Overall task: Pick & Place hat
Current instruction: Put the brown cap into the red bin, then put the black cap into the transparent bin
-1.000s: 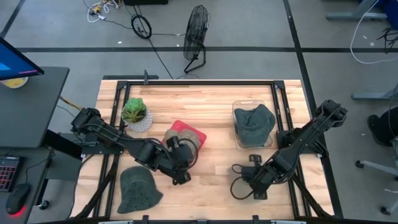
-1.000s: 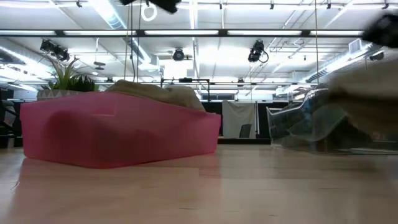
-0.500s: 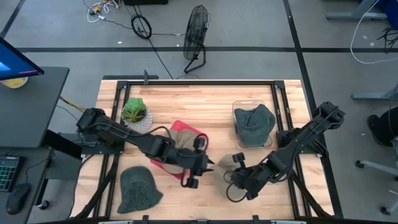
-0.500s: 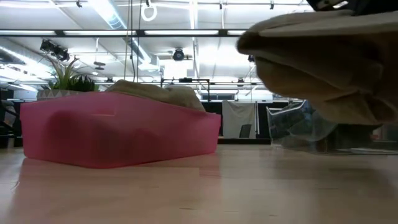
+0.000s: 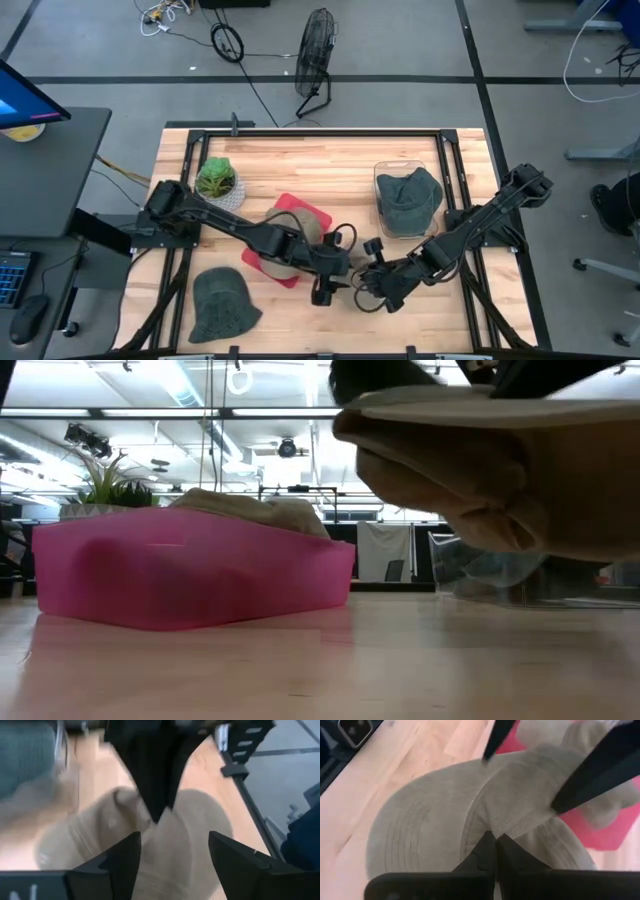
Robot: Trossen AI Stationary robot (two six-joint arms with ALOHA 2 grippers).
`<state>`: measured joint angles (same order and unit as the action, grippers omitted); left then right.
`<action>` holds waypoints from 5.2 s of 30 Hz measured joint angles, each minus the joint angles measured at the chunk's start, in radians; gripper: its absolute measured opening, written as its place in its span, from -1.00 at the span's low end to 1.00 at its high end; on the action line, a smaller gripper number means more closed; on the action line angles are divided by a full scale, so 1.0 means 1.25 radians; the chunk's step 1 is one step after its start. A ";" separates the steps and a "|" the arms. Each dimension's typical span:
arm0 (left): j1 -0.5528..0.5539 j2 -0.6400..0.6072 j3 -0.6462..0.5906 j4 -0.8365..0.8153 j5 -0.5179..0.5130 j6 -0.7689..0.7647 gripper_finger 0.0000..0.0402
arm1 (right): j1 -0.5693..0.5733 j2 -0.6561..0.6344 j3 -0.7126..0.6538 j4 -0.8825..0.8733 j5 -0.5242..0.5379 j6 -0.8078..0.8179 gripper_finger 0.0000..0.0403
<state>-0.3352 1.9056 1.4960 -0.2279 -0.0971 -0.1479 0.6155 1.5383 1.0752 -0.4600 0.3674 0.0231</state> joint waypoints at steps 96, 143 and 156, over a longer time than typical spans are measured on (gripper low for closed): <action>0.090 -0.322 -0.324 -0.334 0.108 0.236 -0.47 | -0.007 -0.001 -0.001 0.142 0.153 0.090 -0.17; 0.018 -0.266 -0.390 -0.166 -0.282 -0.344 -0.98 | -0.023 -0.001 -0.001 0.056 0.128 0.185 -0.17; -0.110 -0.459 -0.246 -0.402 -0.051 -0.350 -0.94 | -0.023 -0.001 -0.001 0.067 0.127 0.199 -0.17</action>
<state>-0.4730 1.3323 1.1888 -0.7310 -0.1611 -0.5857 0.5865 1.5375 1.0744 -0.3758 0.5259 0.2722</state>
